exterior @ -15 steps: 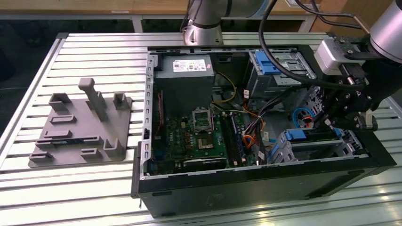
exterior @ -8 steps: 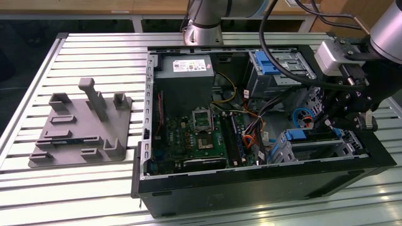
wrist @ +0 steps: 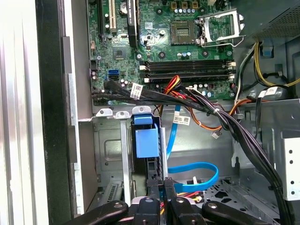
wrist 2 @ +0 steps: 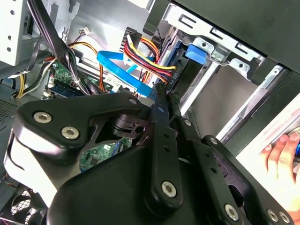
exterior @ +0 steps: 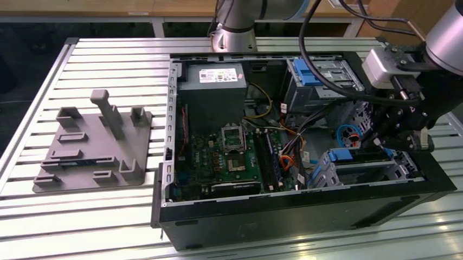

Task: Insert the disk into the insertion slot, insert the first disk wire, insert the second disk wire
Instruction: 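Insert the second disk wire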

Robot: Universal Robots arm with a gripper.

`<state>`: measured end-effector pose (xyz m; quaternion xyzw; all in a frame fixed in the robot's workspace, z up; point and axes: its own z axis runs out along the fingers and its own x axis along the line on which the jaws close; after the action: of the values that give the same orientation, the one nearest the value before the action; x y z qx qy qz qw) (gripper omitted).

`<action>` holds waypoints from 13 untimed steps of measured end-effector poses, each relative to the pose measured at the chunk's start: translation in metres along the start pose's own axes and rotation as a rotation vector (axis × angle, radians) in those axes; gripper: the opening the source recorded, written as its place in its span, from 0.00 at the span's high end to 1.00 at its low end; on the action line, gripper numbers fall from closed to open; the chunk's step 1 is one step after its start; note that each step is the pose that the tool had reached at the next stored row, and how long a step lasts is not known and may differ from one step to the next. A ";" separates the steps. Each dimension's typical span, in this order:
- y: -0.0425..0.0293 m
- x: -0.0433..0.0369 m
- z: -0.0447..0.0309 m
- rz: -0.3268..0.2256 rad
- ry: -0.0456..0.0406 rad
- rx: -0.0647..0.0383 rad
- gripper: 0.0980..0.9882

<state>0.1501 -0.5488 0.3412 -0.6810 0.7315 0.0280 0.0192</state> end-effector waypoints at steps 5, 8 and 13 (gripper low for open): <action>-0.0004 0.0002 0.0014 0.000 0.0002 -0.003 0.93; -0.0007 0.0003 0.0019 0.000 0.0004 -0.005 0.93; -0.0009 0.0005 0.0023 0.000 0.0004 -0.006 0.93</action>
<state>0.1510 -0.5493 0.3388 -0.6812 0.7313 0.0300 0.0170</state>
